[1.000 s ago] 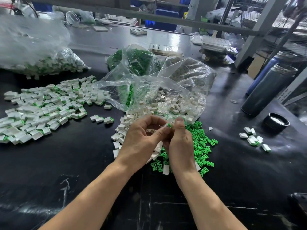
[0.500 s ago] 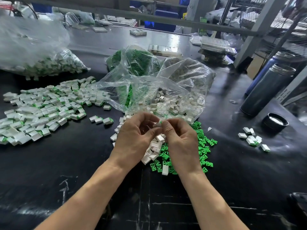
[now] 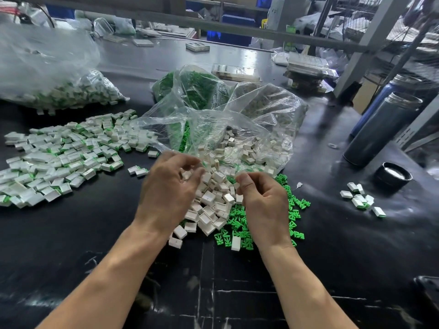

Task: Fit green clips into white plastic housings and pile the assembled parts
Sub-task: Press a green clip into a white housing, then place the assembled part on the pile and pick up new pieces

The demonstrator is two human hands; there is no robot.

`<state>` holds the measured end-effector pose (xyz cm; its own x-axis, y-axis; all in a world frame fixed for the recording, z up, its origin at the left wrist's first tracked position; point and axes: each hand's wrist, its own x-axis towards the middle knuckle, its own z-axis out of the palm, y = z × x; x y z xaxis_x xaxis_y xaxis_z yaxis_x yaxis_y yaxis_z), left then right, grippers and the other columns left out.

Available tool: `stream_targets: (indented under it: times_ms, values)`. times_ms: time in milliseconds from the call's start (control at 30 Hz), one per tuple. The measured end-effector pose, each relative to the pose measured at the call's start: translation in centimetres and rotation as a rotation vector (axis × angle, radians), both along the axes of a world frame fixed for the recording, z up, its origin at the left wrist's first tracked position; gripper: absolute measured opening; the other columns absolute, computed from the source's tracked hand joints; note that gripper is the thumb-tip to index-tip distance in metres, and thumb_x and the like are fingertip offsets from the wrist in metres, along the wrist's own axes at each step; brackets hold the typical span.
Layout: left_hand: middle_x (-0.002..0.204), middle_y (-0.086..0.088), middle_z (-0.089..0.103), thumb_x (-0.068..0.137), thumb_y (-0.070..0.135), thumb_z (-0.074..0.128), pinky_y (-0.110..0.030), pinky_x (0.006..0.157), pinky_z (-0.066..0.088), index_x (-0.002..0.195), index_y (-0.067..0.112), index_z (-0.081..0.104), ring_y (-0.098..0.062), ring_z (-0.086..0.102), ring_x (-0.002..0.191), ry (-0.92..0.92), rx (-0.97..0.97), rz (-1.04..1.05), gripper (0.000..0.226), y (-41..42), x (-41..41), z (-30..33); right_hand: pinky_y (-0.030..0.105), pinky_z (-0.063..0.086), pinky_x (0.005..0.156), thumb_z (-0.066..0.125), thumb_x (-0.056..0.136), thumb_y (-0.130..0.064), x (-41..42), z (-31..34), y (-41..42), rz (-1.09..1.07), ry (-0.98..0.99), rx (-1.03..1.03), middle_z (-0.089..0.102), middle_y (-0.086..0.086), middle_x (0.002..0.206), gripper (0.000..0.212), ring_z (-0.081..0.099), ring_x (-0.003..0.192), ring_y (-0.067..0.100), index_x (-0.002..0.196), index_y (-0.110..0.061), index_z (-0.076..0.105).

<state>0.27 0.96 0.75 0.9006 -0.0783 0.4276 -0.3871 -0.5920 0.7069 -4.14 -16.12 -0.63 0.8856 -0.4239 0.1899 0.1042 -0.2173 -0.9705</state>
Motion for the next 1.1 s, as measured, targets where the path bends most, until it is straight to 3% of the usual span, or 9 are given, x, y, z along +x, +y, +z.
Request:
stream_targets:
  times_ms: [100,200,433,600,833,967,1100]
  values:
    - [0.105,0.000,0.064,0.093,0.025,0.072,-0.040,0.086,0.059,0.108,0.016,0.072,-0.015,0.062,0.092,-0.008,0.081,0.183,0.018,2.0,1.2,-0.2,0.014,0.046,0.058,0.068,0.099,-0.029,0.1,-0.1,-0.2,-0.008,0.011,-0.008,0.070,-0.003,0.075,0.021,0.056,0.061,0.000,0.081,-0.020,0.071]
    - [0.104,-0.005,0.068,0.093,0.028,0.074,-0.050,0.089,0.057,0.103,0.017,0.074,-0.022,0.064,0.092,0.067,0.179,0.323,0.015,3.5,1.9,-0.4,0.012,0.044,0.058,0.068,0.099,-0.027,0.2,-0.2,-0.2,-0.011,0.019,-0.009,0.070,-0.006,0.071,0.021,0.056,0.060,-0.001,0.079,-0.020,0.071]
    - [0.101,-0.001,0.074,0.092,0.035,0.074,-0.046,0.096,0.051,0.101,0.027,0.075,-0.027,0.066,0.100,0.256,0.291,0.407,0.012,4.3,2.8,-0.7,0.013,0.046,0.057,0.068,0.099,-0.030,0.2,-0.2,-0.4,-0.023,0.053,-0.012,0.071,-0.005,0.074,0.021,0.058,0.061,0.000,0.081,-0.020,0.072]
    - [0.102,-0.002,0.074,0.092,0.033,0.075,-0.048,0.096,0.052,0.105,0.023,0.072,-0.028,0.067,0.100,0.208,0.296,0.402,0.017,4.2,2.9,-1.2,0.019,0.049,0.060,0.068,0.099,-0.032,0.2,0.0,-0.8,-0.054,0.071,-0.028,0.072,-0.006,0.074,0.021,0.060,0.064,0.003,0.083,-0.020,0.073]
    - [0.090,-0.001,0.065,0.089,0.031,0.079,-0.045,0.089,0.042,0.096,0.020,0.060,-0.031,0.064,0.093,0.179,0.272,0.493,0.023,4.4,3.0,-1.8,0.016,0.045,0.057,0.068,0.098,-0.032,0.1,0.1,-1.1,-0.078,0.075,-0.041,0.072,-0.005,0.072,0.021,0.056,0.059,0.001,0.081,-0.020,0.073]
    - [0.087,0.001,0.064,0.090,0.028,0.078,-0.048,0.088,0.051,0.091,0.020,0.059,-0.028,0.063,0.088,0.159,0.225,0.460,0.021,4.0,2.6,-1.2,0.011,0.043,0.055,0.068,0.098,-0.034,0.1,0.1,-1.2,-0.083,0.084,-0.075,0.072,-0.009,0.073,0.023,0.058,0.060,0.000,0.079,-0.022,0.072]
    - [0.083,0.004,0.069,0.094,0.025,0.074,-0.045,0.081,0.058,0.088,0.021,0.067,-0.021,0.066,0.082,0.154,0.176,0.360,0.009,3.5,2.3,-0.4,0.015,0.047,0.056,0.068,0.098,-0.037,0.2,-0.1,-1.6,-0.090,0.116,-0.155,0.072,-0.006,0.074,0.024,0.064,0.068,0.007,0.079,-0.024,0.071]
